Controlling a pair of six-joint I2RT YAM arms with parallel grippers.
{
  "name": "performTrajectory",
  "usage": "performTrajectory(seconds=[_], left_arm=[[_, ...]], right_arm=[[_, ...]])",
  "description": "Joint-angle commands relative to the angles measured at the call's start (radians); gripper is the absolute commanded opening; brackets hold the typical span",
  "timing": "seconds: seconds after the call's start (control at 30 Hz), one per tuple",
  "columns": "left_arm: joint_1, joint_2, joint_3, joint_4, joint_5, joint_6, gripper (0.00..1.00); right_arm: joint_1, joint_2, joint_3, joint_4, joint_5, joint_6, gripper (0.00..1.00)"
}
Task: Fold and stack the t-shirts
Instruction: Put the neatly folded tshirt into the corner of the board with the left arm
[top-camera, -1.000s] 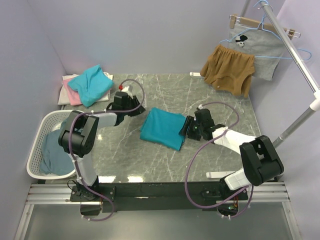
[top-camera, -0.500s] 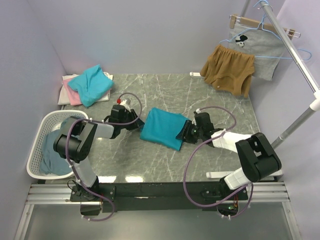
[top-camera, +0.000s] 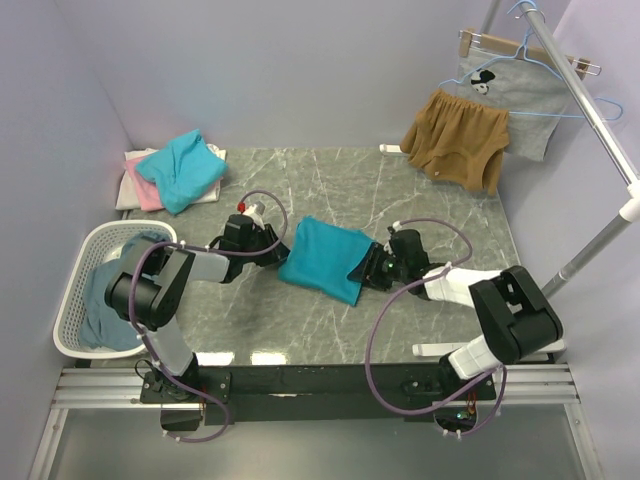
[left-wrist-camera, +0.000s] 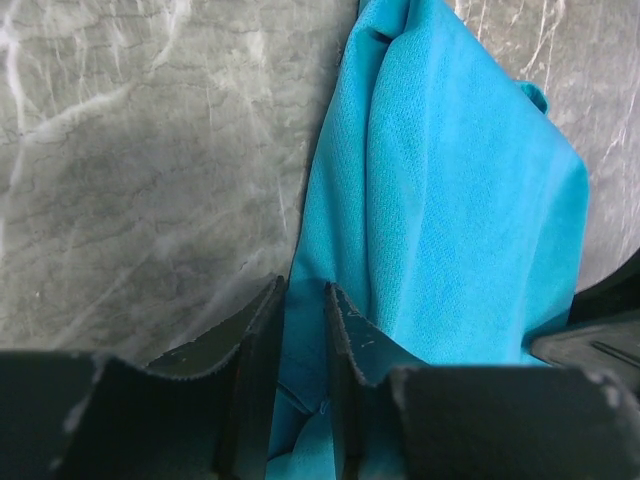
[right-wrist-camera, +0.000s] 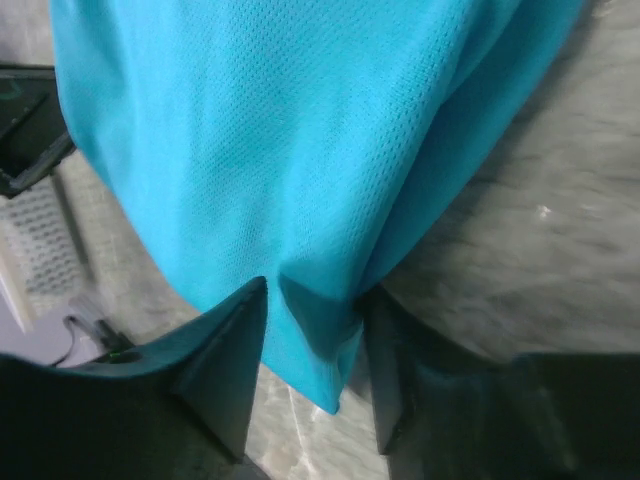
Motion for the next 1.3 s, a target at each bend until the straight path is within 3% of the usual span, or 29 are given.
performTrajectory(seconds=[0.0, 0.07, 0.23, 0.5, 0.67, 0.93, 1.03, 1.2, 1.27], left_arm=[[-0.005, -0.041, 0.001, -0.054, -0.025, 0.024, 0.30], [-0.007, -0.040, 0.011, -0.059, -0.032, 0.031, 0.32], [-0.007, -0.012, 0.048, -0.057, -0.010, 0.046, 0.37], [-0.002, 0.039, 0.085, 0.032, 0.136, 0.043, 0.63], [0.005, -0.010, 0.076, 0.035, 0.140, 0.054, 0.72], [0.022, -0.182, 0.018, -0.056, -0.097, 0.075, 0.75], [0.038, -0.195, 0.022, -0.045, -0.032, 0.097, 0.75], [0.035, -0.115, 0.056, 0.015, 0.135, 0.090, 0.76], [0.027, -0.066, 0.073, 0.007, 0.140, 0.101, 0.76]], right_arm=[[-0.001, -0.117, 0.026, -0.114, 0.130, -0.045, 0.56], [-0.002, -0.169, 0.044, -0.176, 0.222, -0.073, 0.64], [-0.002, -0.209, 0.075, -0.267, 0.294, -0.103, 0.69], [-0.001, -0.076, 0.098, -0.182, 0.221, -0.090, 0.69], [-0.004, -0.005, 0.121, -0.159, 0.189, -0.094, 0.69], [-0.002, 0.021, 0.127, -0.150, 0.178, -0.094, 0.69], [-0.002, 0.031, 0.127, -0.139, 0.169, -0.093, 0.68], [-0.002, 0.059, 0.144, -0.135, 0.149, -0.096, 0.68], [-0.004, 0.058, 0.147, -0.139, 0.149, -0.097, 0.68]])
